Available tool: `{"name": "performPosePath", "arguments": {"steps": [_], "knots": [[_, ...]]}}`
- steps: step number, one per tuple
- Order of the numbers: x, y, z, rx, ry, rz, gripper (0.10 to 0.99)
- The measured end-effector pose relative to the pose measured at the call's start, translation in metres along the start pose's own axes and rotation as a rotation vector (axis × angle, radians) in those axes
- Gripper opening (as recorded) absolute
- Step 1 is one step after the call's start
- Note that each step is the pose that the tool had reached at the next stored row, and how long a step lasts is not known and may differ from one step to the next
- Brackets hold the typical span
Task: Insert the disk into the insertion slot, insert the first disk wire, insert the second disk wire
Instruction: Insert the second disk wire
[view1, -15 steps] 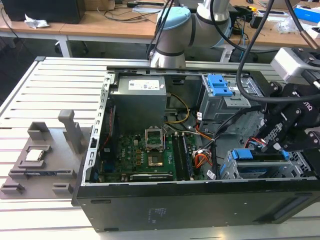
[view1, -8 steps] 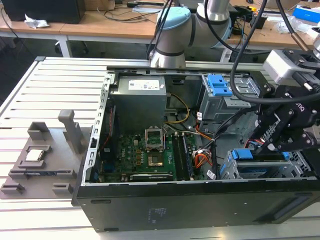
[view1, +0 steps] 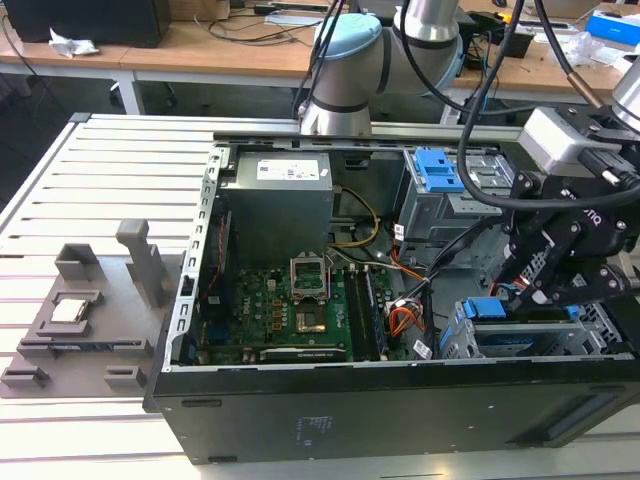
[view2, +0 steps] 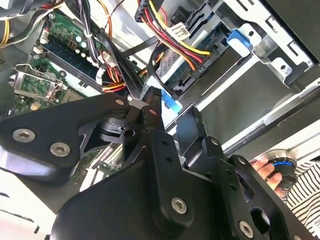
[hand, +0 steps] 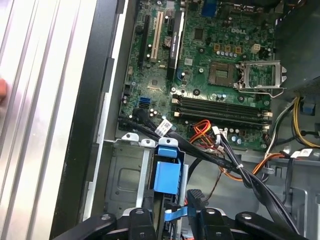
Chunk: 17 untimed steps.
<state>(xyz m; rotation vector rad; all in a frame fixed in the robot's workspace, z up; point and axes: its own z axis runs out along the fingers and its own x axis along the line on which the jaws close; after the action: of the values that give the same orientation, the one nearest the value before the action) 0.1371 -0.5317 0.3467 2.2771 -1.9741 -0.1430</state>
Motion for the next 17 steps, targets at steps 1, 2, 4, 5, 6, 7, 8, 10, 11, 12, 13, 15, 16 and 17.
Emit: {"name": "performPosePath", "arguments": {"steps": [1, 2, 4, 5, 6, 7, 8, 10, 11, 12, 13, 15, 16, 17], "knots": [[0.0, 0.0001, 0.0, 0.011, 0.0018, 0.001, 0.4], [-0.0001, 0.0, 0.0001, 0.024, 0.0035, 0.001, 0.4], [-0.0001, 0.0003, 0.0002, 0.067, 0.0095, 0.002, 0.4], [-0.0001, 0.0005, 0.0002, 0.082, 0.0115, 0.003, 0.4], [-0.0001, 0.0005, 0.0002, 0.095, 0.0134, 0.003, 0.4], [-0.0007, 0.0042, 0.0008, 0.1, 0.0145, 0.003, 0.4], [-0.0017, 0.0116, 0.002, 0.101, 0.0146, 0.003, 0.4], [-0.0026, 0.0178, 0.0029, 0.101, 0.0153, 0.003, 0.4], [-0.0027, 0.0185, 0.0032, 0.101, 0.0202, 0.002, 0.4], [-0.0031, 0.0187, 0.0032, 0.099, 0.0362, 0.002, 0.4], [-0.0035, 0.0186, 0.0032, 0.097, 0.047, 0.003, 0.4], [-0.0057, 0.0184, 0.0032, 0.095, 0.0624, 0.004, 0.4], [-0.0068, 0.0183, 0.0031, 0.094, 0.067, 0.004, 0.4], [-0.0073, 0.0182, 0.0032, 0.094, 0.0706, 0.004, 0.4]]}}
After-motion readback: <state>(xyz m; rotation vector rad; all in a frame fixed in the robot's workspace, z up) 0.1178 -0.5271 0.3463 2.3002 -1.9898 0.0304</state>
